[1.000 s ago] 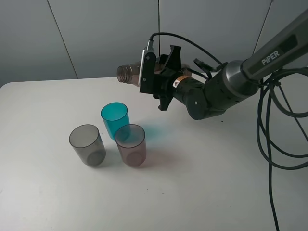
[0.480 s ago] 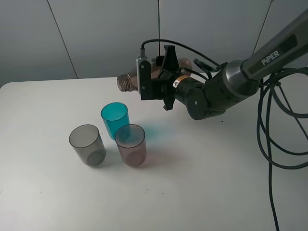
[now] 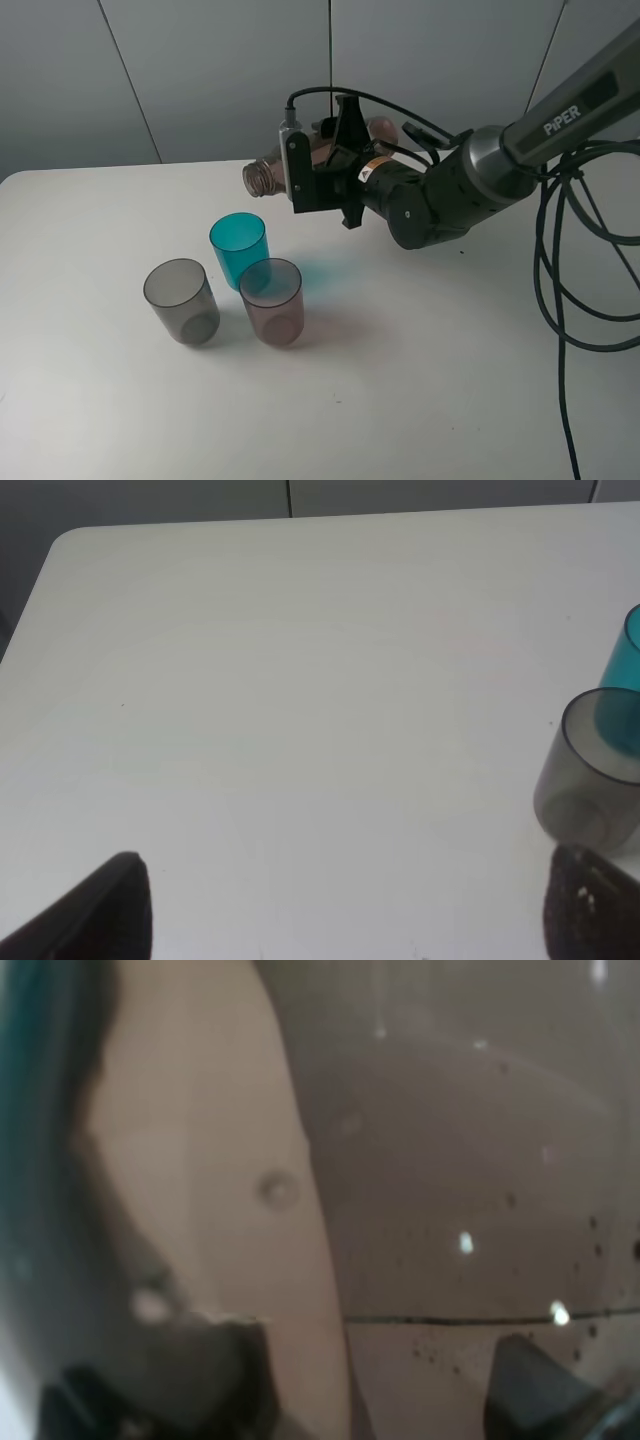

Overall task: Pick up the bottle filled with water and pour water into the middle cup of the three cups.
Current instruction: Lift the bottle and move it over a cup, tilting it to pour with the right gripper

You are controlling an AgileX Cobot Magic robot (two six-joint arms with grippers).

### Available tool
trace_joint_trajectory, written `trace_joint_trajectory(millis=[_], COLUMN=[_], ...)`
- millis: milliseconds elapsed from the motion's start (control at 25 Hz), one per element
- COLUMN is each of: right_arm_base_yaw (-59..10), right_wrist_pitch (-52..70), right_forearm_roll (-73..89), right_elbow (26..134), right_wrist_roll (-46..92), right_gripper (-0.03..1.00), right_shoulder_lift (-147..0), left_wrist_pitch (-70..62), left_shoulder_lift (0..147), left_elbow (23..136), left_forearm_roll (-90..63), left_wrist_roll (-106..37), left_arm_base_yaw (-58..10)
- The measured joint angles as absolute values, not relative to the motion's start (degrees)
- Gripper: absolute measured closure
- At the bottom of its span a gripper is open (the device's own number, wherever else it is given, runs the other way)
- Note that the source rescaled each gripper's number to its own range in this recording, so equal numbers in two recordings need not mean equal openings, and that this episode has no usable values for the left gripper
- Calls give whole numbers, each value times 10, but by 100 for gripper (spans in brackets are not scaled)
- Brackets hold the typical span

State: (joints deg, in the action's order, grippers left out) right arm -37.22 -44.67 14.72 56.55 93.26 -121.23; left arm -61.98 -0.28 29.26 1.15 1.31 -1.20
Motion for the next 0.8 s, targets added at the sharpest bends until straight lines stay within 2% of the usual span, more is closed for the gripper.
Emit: trace_joint_trajectory(millis=[800], right_arm_base_yaw=[-372], right_wrist_pitch=[-451], right_forearm_roll=[96], right_elbow=[566], right_wrist_roll=[943], right_gripper=[95], right_shoulder_lift=[-1212], left_wrist_pitch=[-620], left_shoulder_lift=[-3], left_elbow=[293], left_forearm_roll=[12], left_wrist_roll=[13], left_arm_base_yaw=[-12])
